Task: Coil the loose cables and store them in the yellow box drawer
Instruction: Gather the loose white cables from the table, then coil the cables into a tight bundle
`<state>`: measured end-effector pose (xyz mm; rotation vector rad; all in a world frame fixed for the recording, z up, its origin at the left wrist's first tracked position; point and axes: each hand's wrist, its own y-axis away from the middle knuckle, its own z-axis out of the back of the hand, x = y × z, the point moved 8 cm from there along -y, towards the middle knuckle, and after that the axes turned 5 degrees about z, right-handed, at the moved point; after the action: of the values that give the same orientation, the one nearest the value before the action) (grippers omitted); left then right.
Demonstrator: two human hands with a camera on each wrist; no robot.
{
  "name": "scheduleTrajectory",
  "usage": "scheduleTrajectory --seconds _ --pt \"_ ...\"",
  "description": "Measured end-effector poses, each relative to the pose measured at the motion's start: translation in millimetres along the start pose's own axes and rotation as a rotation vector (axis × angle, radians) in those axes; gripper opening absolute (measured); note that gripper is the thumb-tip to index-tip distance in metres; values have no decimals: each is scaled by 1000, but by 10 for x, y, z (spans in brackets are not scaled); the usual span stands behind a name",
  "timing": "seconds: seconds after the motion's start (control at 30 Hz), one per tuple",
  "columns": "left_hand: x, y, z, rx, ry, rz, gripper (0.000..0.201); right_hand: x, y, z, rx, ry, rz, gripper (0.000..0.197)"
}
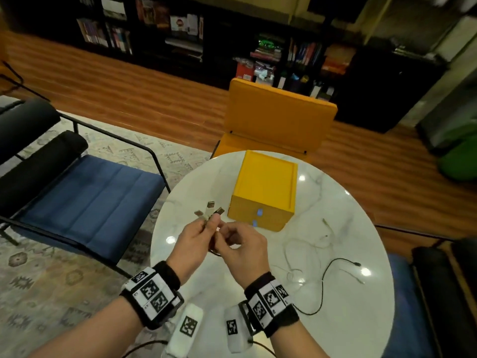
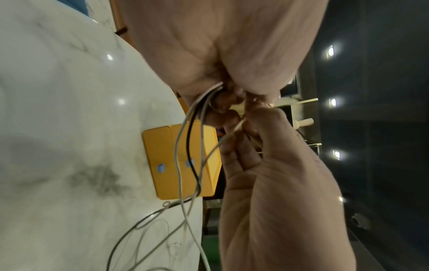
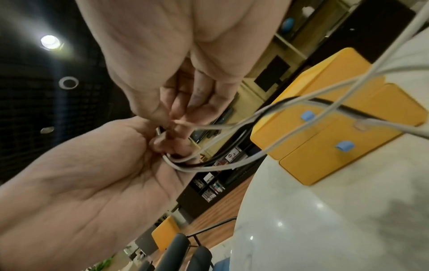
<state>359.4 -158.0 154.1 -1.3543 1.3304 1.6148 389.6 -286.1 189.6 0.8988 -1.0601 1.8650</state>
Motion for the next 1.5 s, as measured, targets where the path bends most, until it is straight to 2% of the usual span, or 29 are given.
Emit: scheduleTrajectory --seconds 0.07,0.13,0.2,0.23,0.27,0.33,0.37,0.43,0.5,0.57,0.63,0.73,0.77,0.83,0.9,0.93,1.0,1.07,1.13,1.17,1.23,1.27,1.3,1.33,1.37,1.4,1.43,1.47,1.5 --pt "-141 13 -83 -49 -12 -25 48 -56 23 33 56 -56 -120 34" --pt "-325 8 -143 -100 -31 -79 47 -113 38 -16 202 -5 -181 46" --pt "-525 -32 -177 -123 -47 -122 47 -158 77 -98 404 57 -191 36" --pt "-629 -59 -190 -108 -4 -135 49 -191 118 -123 496 96 -185 31" --pt "-723 -96 -202 -73 90 -136 51 -242 155 -100 553 137 -173 34" --pt "-917 -168 -175 -8 333 -106 51 -419 193 125 554 221 -162 39" --pt "-1006 -199 -102 -19 406 -87 50 -522 208 314 529 256 -155 36" --pt "-1146 -254 145 -117 471 -66 49 -724 257 771 483 326 -141 35" --pt "-1220 -301 365 -184 524 -68 49 -906 317 1287 452 430 -153 49" --pt "-1199 -317 420 -186 543 -62 48 -1086 316 1764 420 579 -165 59" --pt "-1102 -292 302 -147 551 -40 47 -1238 259 2117 373 789 -150 61" --pt "-929 -203 -66 -9 603 23 41 -1410 168 2306 378 1047 -183 29" --pt "-879 -155 -193 32 585 44 41 -1385 152 2254 394 1056 -167 42" --pt "-787 -48 -447 120 520 66 41 -1040 124 1941 382 900 -31 71" --pt "-703 66 -687 213 468 81 38 -388 118 1449 347 606 116 78" --pt "-672 119 -772 247 437 77 36 -140 136 1171 358 457 106 81" --pt "-686 188 -838 263 331 19 35 122 184 686 410 191 -29 80" --pt "-745 192 -734 192 149 -74 36 120 225 449 396 33 -131 56" --pt "-739 162 -575 125 42 -96 36 96 219 476 342 26 -110 30" --pt "-682 134 -487 106 33 -71 35 91 206 534 336 70 -75 23" --pt "-491 89 -315 61 61 41 31 101 158 635 380 221 7 30" --pt "-371 62 -215 14 63 99 45 106 130 676 422 289 35 31" --pt "-305 62 -114 -58 2 123 68 119 105 707 478 346 53 31" --pt "-301 67 -8 -131 -125 97 88 122 91 723 545 410 67 30" --pt "-374 82 39 -160 -283 8 99 119 85 726 619 476 85 28" --pt "-528 131 -25 -119 -458 -147 102 127 77 716 684 538 113 25" --pt "-659 207 -185 -2 -630 -303 98 164 77 702 737 577 143 23" --pt "-712 287 -390 174 -774 -409 84 211 71 689 771 576 170 22" --pt "-692 355 -571 349 -888 -451 63 288 52 686 781 536 196 22"
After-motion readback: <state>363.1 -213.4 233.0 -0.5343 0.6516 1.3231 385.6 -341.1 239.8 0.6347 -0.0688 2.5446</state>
